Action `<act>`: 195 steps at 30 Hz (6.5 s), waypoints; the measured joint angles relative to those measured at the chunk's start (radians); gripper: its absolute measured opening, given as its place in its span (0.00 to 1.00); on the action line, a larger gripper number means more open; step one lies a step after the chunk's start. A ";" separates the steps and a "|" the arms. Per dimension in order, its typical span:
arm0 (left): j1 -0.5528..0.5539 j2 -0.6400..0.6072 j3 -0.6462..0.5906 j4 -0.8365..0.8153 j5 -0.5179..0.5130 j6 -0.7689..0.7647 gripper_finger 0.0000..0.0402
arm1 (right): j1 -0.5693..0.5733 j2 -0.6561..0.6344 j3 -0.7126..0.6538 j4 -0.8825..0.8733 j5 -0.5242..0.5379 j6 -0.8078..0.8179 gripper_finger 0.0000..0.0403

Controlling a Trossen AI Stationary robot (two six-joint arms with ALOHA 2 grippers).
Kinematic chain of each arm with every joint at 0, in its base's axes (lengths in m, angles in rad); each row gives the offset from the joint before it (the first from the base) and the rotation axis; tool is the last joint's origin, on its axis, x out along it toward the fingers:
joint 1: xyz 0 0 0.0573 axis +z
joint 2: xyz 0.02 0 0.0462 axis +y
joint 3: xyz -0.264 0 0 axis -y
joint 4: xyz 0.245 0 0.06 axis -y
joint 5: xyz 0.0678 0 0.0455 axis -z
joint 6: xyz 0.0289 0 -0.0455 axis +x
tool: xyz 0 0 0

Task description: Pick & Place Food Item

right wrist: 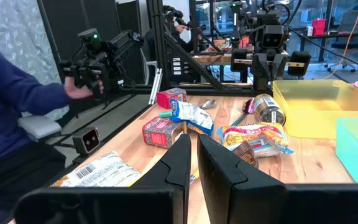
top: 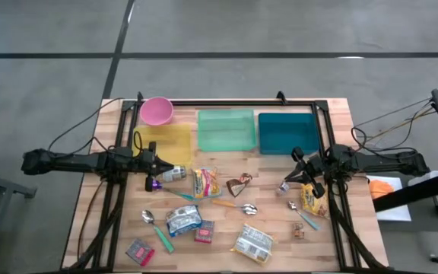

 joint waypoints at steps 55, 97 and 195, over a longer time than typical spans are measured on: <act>0.002 0.010 0.075 0.361 -0.177 0.050 0.10 | 0.000 0.018 0.000 0.413 0.194 0.147 0.07; 0.003 0.158 0.195 0.192 -0.289 -0.003 0.10 | 0.000 0.631 0.655 -0.527 0.392 0.114 0.07; 0.002 0.158 0.194 0.137 -0.348 0.000 0.10 | 0.299 1.397 0.839 -0.976 0.527 -0.228 0.49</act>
